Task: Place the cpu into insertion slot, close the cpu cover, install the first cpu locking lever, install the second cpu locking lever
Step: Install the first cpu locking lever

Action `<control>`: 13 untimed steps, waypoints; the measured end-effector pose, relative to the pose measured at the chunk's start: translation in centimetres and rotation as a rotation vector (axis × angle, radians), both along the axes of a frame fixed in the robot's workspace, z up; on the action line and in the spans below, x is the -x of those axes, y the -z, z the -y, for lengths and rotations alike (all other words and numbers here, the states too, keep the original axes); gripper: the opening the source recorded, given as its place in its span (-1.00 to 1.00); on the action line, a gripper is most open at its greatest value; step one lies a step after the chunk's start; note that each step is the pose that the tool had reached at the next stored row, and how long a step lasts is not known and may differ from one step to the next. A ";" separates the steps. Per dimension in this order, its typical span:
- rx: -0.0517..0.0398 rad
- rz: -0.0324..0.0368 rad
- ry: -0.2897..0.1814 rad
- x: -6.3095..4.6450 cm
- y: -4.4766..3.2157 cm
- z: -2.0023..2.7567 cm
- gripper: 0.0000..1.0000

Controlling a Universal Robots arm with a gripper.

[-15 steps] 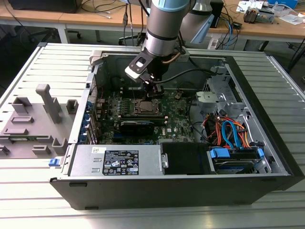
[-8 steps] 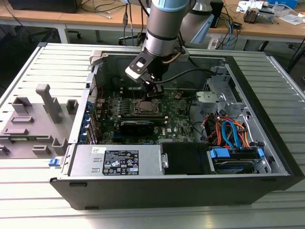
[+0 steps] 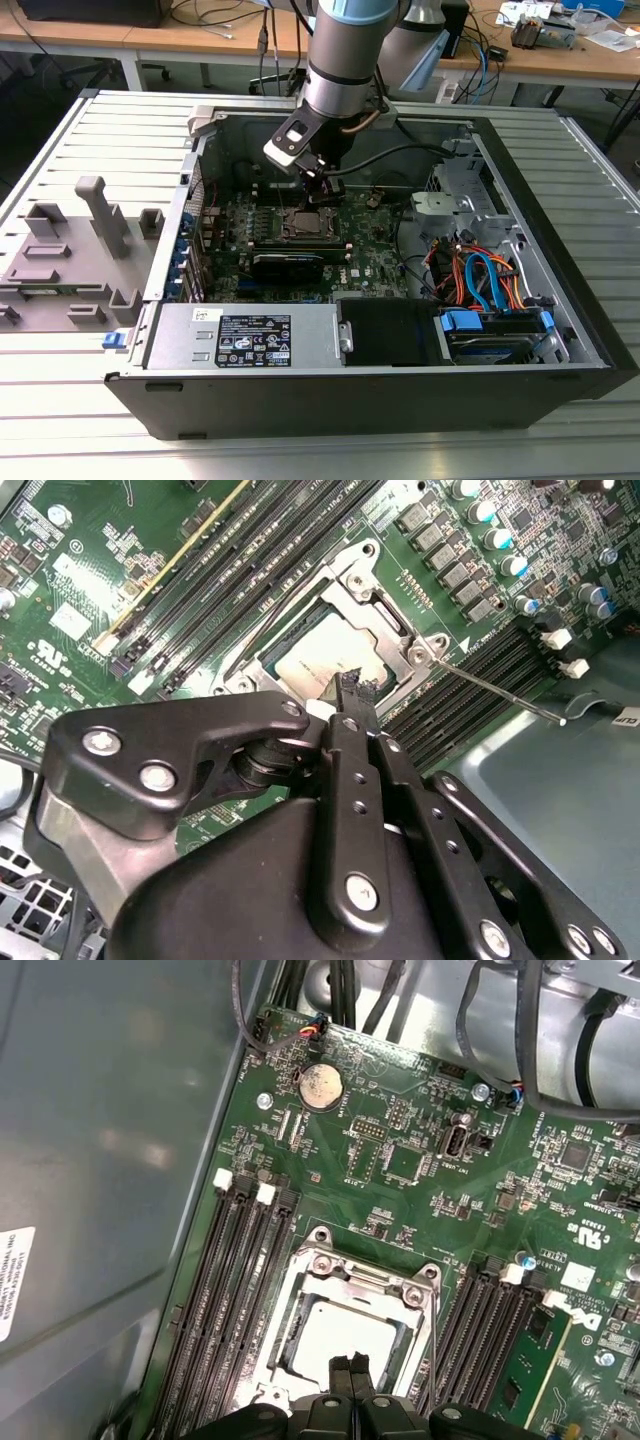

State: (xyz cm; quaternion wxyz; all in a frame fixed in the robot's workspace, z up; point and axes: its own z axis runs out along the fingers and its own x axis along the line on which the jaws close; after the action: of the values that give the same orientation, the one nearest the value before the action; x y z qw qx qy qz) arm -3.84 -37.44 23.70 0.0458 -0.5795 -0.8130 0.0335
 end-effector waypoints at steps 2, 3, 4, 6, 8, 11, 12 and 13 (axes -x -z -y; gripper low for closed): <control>-0.0007 0.0000 -0.002 0.0 0.00 0.00 -0.79; -0.0010 0.0001 -0.003 0.0 0.00 0.00 -0.79; -0.0015 0.0000 -0.005 0.0 0.00 0.00 -0.79; -0.0025 0.0000 -0.006 0.0 0.00 0.00 -0.79; -0.0033 0.0000 -0.008 0.0 0.00 0.00 -0.79; -0.0054 0.0000 -0.012 0.0 0.00 0.00 -0.79; -0.0062 0.0001 -0.013 0.0 0.00 0.00 -0.79; -0.0067 0.0000 -0.014 0.0 0.00 0.00 -0.79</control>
State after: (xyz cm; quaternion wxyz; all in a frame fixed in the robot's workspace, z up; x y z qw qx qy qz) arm -3.84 -37.44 23.70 0.0475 -0.5736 -0.8172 0.0311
